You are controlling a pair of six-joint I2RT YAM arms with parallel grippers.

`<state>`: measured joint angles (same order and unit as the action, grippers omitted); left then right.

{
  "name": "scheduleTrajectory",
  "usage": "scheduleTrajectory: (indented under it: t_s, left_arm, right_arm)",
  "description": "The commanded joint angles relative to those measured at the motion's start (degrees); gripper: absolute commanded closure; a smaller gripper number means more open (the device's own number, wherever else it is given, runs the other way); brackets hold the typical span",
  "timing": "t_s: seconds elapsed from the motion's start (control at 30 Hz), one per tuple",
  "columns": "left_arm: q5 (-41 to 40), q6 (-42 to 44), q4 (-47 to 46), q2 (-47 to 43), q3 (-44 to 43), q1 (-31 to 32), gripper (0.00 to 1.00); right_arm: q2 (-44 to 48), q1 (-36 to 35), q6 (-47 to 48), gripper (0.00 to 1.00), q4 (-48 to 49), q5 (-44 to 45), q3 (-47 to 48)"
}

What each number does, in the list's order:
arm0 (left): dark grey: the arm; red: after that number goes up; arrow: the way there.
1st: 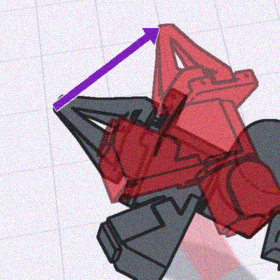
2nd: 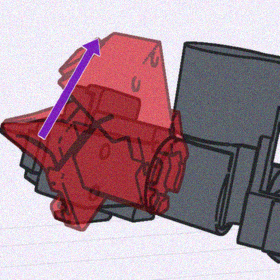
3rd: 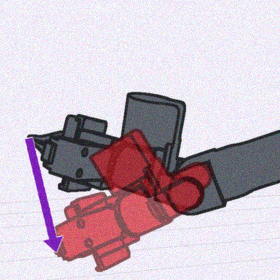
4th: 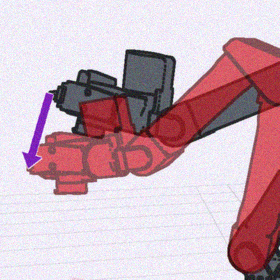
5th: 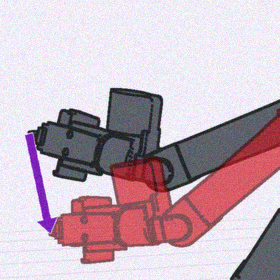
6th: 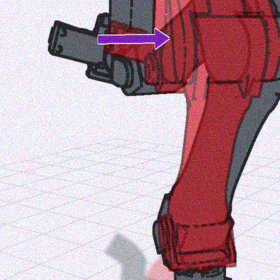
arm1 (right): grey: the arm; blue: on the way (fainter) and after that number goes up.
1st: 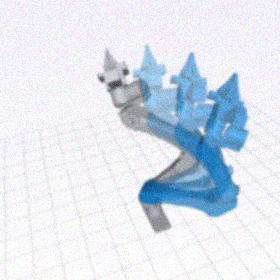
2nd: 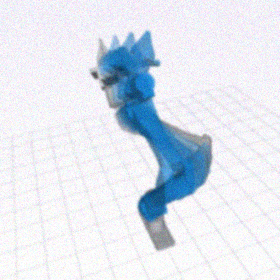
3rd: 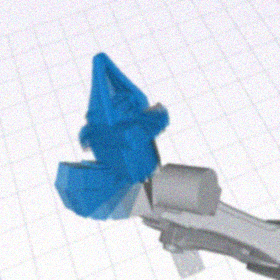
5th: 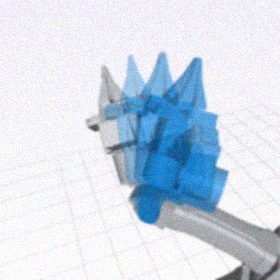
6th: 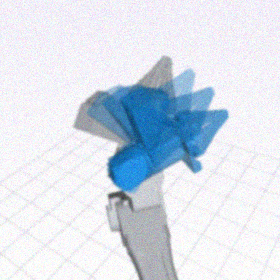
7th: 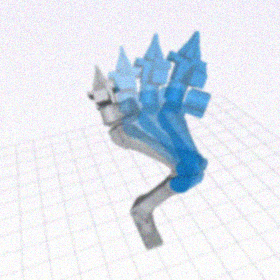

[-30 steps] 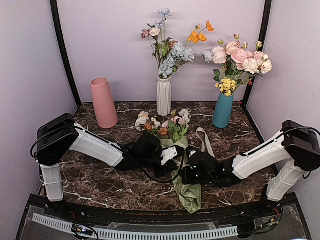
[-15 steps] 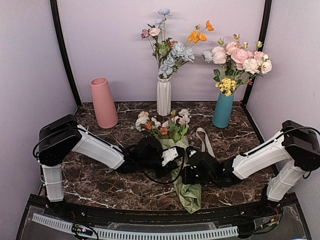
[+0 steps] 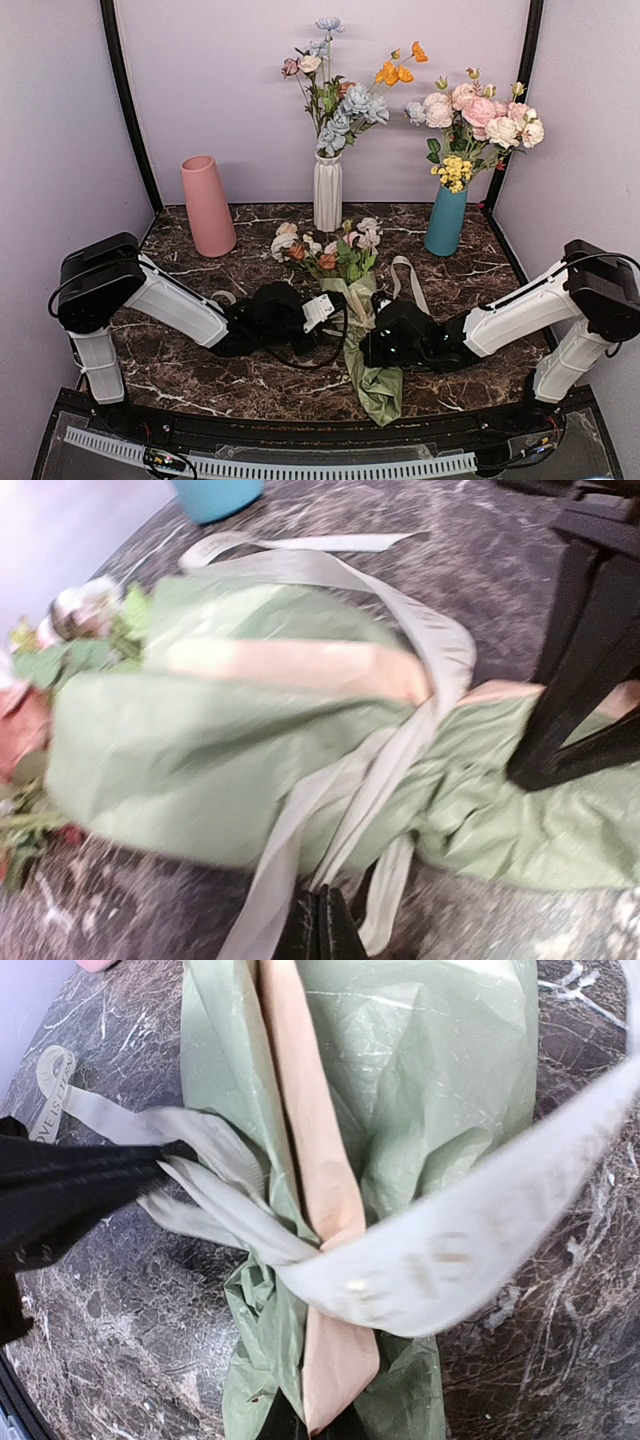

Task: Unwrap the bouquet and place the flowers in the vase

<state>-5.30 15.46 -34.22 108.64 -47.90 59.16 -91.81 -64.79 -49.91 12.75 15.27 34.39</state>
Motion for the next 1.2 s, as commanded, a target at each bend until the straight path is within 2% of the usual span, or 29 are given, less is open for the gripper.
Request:
scheduleTrajectory:
  t_s: [0.0, 0.33, 0.43, 0.5, 0.6, 0.7, 0.77, 0.83, 0.93, 1.07, 1.17]
  left_arm:
    - [-8.6, -3.6, 1.3, -6.4, 4.0, -1.2, 1.00]
    - [-10.8, -14.4, 6.9, -22.4, 14.6, -4.9, 1.00]
    - [-7.4, -14.7, 7.0, -26.9, 17.7, -5.4, 1.00]
    - [-2.1, -13.7, 7.8, -28.9, 18.8, -5.4, 0.97]
    - [4.7, -13.0, 9.9, -30.4, 18.9, -5.3, 0.82]
    - [8.9, -11.8, 12.5, -30.3, 17.1, -5.3, 0.57]
    - [10.2, -10.7, 13.3, -29.8, 15.4, -5.3, 0.45]
    - [11.9, -9.4, 14.1, -28.7, 13.6, -5.4, 0.39]
    - [14.0, -6.6, 16.4, -25.4, 9.6, -5.4, 0.39]
    - [19.3, -3.8, 23.1, -17.7, 1.7, -7.2, 0.50]
    - [24.7, -2.0, 24.6, -13.3, -1.7, -9.5, 0.55]
  right_arm:
    - [-2.9, 0.2, -0.3, 1.00, -8.4, -1.0, 0.3]
    - [-5.5, 1.0, 1.3, 1.00, -7.9, -2.8, 3.1]
    - [-6.0, 1.1, 2.3, 1.00, -7.9, -3.3, 4.1]
    - [-6.4, 1.1, 2.9, 1.00, -8.0, -3.6, 5.0]
    - [-7.2, 1.1, 3.9, 1.00, -7.8, -4.3, 6.0]
    - [-7.9, 1.1, 4.3, 1.00, -7.8, -4.6, 6.5]
    - [-8.2, 1.1, 4.3, 1.00, -7.7, -4.8, 6.5]
    - [-8.4, 1.1, 4.2, 1.00, -7.4, -5.1, 6.3]
    - [-8.5, 1.1, 4.3, 1.00, -7.4, -5.4, 6.1]
    - [-8.3, 1.1, 4.5, 1.00, -7.3, -5.3, 5.8]
    - [-8.0, 1.1, 4.4, 1.00, -7.1, -5.0, 5.3]
